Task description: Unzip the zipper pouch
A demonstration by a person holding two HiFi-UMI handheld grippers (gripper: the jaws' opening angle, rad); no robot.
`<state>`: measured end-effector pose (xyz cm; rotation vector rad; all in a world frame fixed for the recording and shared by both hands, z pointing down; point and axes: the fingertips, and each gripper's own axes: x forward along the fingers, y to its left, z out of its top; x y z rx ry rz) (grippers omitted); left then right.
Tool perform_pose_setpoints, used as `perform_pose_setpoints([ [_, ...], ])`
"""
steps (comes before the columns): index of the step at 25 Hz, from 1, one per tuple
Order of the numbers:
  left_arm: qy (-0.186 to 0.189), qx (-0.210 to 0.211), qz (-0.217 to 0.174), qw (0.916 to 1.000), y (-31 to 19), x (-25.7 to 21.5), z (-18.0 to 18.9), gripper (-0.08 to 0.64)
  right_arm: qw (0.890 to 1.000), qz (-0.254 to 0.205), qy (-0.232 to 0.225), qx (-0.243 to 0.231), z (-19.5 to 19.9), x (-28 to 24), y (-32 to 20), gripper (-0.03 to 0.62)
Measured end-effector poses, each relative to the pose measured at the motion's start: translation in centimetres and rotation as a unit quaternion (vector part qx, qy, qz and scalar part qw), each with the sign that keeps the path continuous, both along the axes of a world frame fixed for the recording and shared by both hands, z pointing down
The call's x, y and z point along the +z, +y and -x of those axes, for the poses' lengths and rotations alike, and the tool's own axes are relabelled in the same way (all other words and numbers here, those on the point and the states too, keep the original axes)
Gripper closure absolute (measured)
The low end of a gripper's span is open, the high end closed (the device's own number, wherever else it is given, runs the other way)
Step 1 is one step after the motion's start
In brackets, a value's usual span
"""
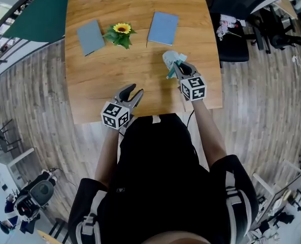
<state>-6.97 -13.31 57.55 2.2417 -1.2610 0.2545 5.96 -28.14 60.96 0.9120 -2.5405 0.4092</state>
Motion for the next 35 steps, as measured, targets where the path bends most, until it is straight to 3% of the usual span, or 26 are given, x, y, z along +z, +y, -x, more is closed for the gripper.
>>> perform_pose_setpoints([
  [6, 0.000, 0.024, -0.003, 0.9997, 0.6, 0.6, -0.2, 0.399, 0.998, 0.019, -0.056, 0.024, 0.9, -3.1, 1.9, 0.560],
  [15, 0.005, 0.065, -0.010, 0.9978, 0.9, 1.2, -0.8, 0.399, 0.986, 0.025, -0.156, 0.056, 2.5, -9.7, 3.6, 0.560],
  [21, -0.017, 0.124, -0.041, 0.9913, 0.1, 1.8, -2.3, 0.393, 0.978, 0.020, -0.198, 0.059, 3.4, -13.3, 4.9, 0.560],
  [25, -0.011, 0.147, -0.072, 0.9864, -0.4, 0.6, -3.5, 0.382, 0.975, 0.019, -0.212, 0.061, 4.4, -14.1, 5.7, 0.560],
  [32, 0.033, 0.137, -0.110, 0.9839, -1.8, -1.1, -4.2, 0.352, 0.970, 0.026, -0.237, 0.055, 5.7, -14.8, 6.6, 0.560],
  [35, 0.072, 0.113, -0.130, 0.9824, -2.5, -3.0, -3.6, 0.399, 0.968, 0.027, -0.241, 0.058, 5.6, -14.9, 6.4, 0.560],
])
